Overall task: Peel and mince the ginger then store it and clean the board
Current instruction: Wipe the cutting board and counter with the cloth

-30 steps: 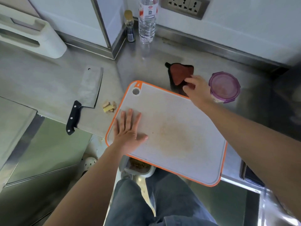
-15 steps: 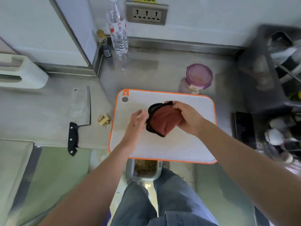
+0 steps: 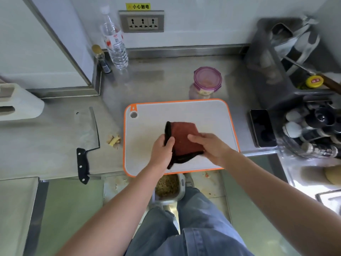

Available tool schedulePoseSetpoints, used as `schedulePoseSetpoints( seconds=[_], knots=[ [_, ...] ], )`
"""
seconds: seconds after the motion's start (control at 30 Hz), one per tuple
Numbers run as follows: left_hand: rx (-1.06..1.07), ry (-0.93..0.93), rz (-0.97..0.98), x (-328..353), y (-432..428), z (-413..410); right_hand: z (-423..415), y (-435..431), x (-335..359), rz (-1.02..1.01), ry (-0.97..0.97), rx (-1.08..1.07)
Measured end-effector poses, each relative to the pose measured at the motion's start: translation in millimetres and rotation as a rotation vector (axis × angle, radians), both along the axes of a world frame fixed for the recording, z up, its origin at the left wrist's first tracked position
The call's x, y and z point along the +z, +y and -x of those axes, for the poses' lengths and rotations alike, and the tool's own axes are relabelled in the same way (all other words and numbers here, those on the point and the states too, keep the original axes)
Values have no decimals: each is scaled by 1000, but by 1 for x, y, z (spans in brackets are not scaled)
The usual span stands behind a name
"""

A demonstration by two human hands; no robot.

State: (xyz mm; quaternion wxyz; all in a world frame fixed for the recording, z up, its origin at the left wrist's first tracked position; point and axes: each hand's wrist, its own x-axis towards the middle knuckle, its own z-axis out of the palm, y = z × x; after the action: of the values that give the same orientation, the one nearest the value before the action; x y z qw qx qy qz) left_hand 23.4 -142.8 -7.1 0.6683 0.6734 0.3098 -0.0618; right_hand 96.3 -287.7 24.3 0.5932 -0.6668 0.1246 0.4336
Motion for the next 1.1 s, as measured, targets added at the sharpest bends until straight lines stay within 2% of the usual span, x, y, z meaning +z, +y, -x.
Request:
schedulePoseSetpoints(
  seconds=[0.07,0.1,0.13,0.23,0.3,0.37,0.4,0.47,0.5,0.53,0.57,0.67,0.73,0.8,0.87,0.93,1.1],
  knots=[
    [116,64,-212,-1,1,-1,-4,3,0,30,-141,-75],
    [169,79,-251,1,0,0,-3,5,2,70,-198,-32],
    [188,71,-193,1,-1,-2,-2,7,4,100,-242,34],
    [126,93,301,17,-10,-10,5,13,10,69,-266,238],
    [81,66,351,18,-13,-12,6,14,11,158,-396,312],
    [138,42,352,16,-16,-11,4,11,3,348,-659,311],
    [153,51,361,16,-18,-10,5,10,0,362,-669,271],
    [130,68,372,10,-23,-10,10,8,0,187,-388,183],
    [102,67,327,9,-24,-10,12,6,-3,105,-234,163],
    [57,55,208,8,-22,-9,11,3,-6,64,-164,156],
    [-4,35,15,3,-18,-9,7,-1,-13,77,-192,163],
    [-278,76,-804,-13,11,-3,-19,-15,-23,217,-499,35],
    [-383,135,-1076,-25,33,10,-45,-29,-28,401,-696,-53],
    [-464,227,-1119,-36,53,25,-68,-45,-40,617,-779,-54],
    [-572,293,-1072,-46,61,35,-73,-48,-56,761,-708,30],
    [-654,328,-1059,-53,63,37,-67,-38,-74,850,-736,130],
    [-689,341,-1064,-55,65,37,-69,-26,-80,1017,-831,142]
  ],
)
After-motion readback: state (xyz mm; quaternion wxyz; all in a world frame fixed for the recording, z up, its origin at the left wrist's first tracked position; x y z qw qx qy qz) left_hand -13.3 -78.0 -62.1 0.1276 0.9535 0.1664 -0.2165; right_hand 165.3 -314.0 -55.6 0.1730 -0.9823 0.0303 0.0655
